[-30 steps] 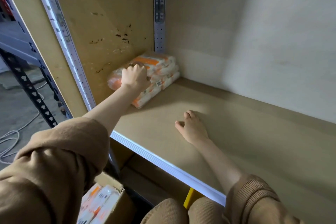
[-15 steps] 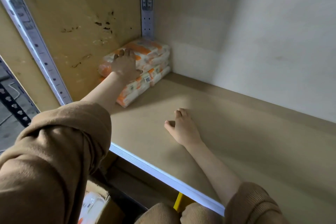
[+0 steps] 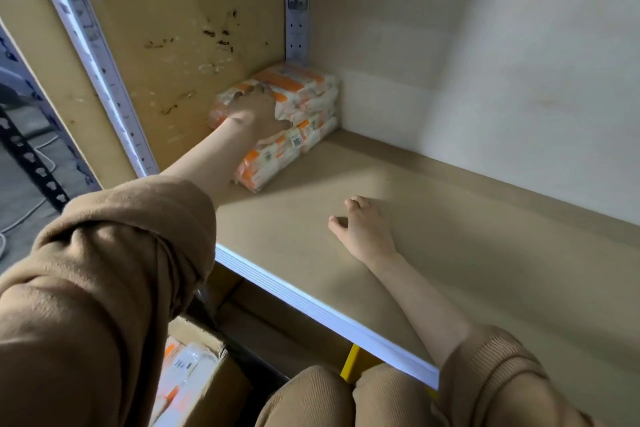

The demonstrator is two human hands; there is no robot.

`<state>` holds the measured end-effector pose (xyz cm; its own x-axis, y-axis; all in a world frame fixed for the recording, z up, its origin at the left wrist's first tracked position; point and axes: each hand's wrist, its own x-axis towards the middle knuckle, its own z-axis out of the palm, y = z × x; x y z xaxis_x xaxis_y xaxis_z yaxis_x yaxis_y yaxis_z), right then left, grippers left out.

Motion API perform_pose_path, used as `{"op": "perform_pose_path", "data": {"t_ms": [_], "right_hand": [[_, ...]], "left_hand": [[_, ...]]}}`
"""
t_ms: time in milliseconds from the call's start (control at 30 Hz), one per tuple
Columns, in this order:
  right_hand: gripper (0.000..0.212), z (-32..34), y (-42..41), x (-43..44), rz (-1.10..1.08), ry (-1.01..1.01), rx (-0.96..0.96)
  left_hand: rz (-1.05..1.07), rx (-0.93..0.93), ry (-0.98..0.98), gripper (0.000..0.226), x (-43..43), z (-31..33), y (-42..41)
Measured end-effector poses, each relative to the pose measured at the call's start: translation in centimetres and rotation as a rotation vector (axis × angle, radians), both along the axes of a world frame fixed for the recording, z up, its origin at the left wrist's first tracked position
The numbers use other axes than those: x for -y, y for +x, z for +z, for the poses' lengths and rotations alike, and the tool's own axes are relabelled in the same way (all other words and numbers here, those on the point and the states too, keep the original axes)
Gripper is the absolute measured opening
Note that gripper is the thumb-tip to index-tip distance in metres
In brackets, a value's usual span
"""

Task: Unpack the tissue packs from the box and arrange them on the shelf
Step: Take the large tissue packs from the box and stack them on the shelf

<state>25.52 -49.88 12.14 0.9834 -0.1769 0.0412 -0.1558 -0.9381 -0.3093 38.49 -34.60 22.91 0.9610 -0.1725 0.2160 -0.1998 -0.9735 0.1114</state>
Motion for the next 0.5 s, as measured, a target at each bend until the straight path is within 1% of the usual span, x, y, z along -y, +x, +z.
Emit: {"op": "perform_pose_path", "data": {"t_ms": [33, 100, 200, 367, 500], "right_hand": [[0.045, 0.2, -0.2, -0.2, 0.002, 0.002, 0.000], [0.042, 0.7, -0.7, -0.9, 0.022, -0.004, -0.001], [0.039, 1.6, -1.6, -2.4, 0.074, -0.005, 0.018], [0.039, 2.3, -3.0, -5.6, 0.155, 0.023, 0.068], [0.035, 1.6, -4.4, -8.6, 0.227, 0.066, 0.104]], "left_hand": [[-0.024, -0.008, -0.044, 0.054, -0.1, 0.2, -0.3], [-0.042, -0.015, -0.051, 0.045, -0.6, 0.3, -1.3], [-0.046, 0.063, 0.008, 0.036, -1.7, 0.5, -4.3], [-0.069, 0.052, 0.034, 0.039, -4.1, -0.6, -10.2], [-0.109, 0.011, 0.041, 0.033, -6.9, -3.5, -14.2]]}}
